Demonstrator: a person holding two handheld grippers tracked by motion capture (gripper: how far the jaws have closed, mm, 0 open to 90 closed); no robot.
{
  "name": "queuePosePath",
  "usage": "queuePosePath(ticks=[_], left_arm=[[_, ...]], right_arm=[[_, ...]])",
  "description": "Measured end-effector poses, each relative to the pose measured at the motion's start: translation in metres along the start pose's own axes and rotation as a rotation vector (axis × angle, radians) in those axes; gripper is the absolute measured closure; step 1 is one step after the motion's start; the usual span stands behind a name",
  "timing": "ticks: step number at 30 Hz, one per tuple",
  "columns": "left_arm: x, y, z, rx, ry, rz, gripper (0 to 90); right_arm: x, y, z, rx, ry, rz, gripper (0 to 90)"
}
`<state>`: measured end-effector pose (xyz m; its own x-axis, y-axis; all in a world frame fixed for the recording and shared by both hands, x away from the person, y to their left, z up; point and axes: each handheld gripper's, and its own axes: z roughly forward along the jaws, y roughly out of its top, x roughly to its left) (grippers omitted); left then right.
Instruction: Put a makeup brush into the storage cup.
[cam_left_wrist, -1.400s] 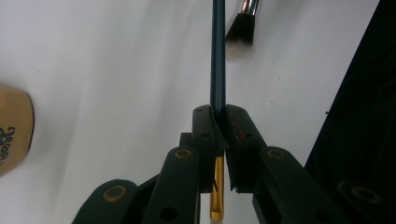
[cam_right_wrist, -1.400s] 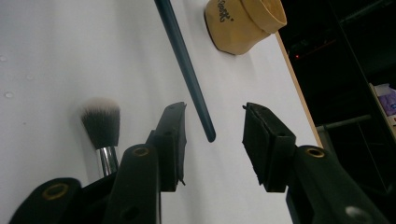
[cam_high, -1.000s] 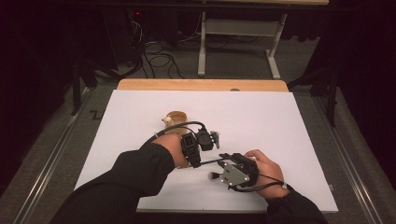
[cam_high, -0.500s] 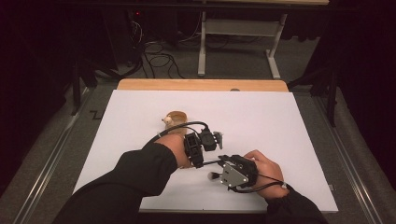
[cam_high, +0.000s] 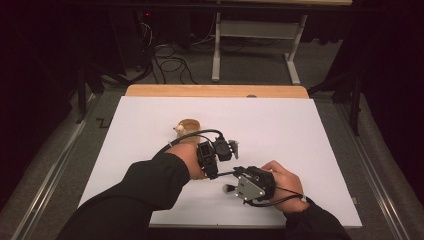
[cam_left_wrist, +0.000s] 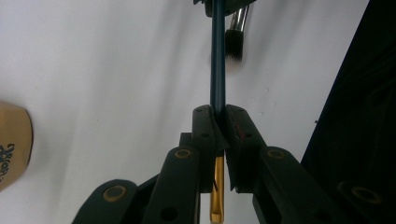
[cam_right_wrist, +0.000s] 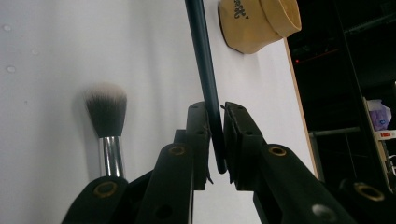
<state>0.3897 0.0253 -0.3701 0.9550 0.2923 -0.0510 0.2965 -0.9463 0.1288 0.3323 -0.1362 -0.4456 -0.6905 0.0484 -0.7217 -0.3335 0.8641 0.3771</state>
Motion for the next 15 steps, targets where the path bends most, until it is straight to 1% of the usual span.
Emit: queuePosePath(ticks=[2,6,7,11,15], left_arm=[[0.0002,-0.0002,-0.0007,-0.007,-0.002,-0.001,83.1],[0.0008,-0.0013,-0.0019,-0.017,-0.008,-0.005,82.9],[0.0011,-0.0018,-0.0030,-0.025,-0.007,-0.005,82.8],[0.0017,-0.0027,-0.0047,-0.034,0.002,-0.009,81.9],[0.0026,-0.0031,-0.0042,-0.027,0.014,-0.013,79.2]], right_arm=[[0.0005,0.0002,0.0000,0.005,-0.001,0.001,83.4],[0.0017,0.0012,-0.0004,0.011,0.000,-0.024,85.6],[0.0015,0.0013,0.0000,0.008,0.008,-0.031,86.1],[0.0015,0.0012,-0.0005,0.007,0.011,-0.026,87.0],[0.0014,0.0010,-0.0006,0.004,0.012,-0.026,87.2]])
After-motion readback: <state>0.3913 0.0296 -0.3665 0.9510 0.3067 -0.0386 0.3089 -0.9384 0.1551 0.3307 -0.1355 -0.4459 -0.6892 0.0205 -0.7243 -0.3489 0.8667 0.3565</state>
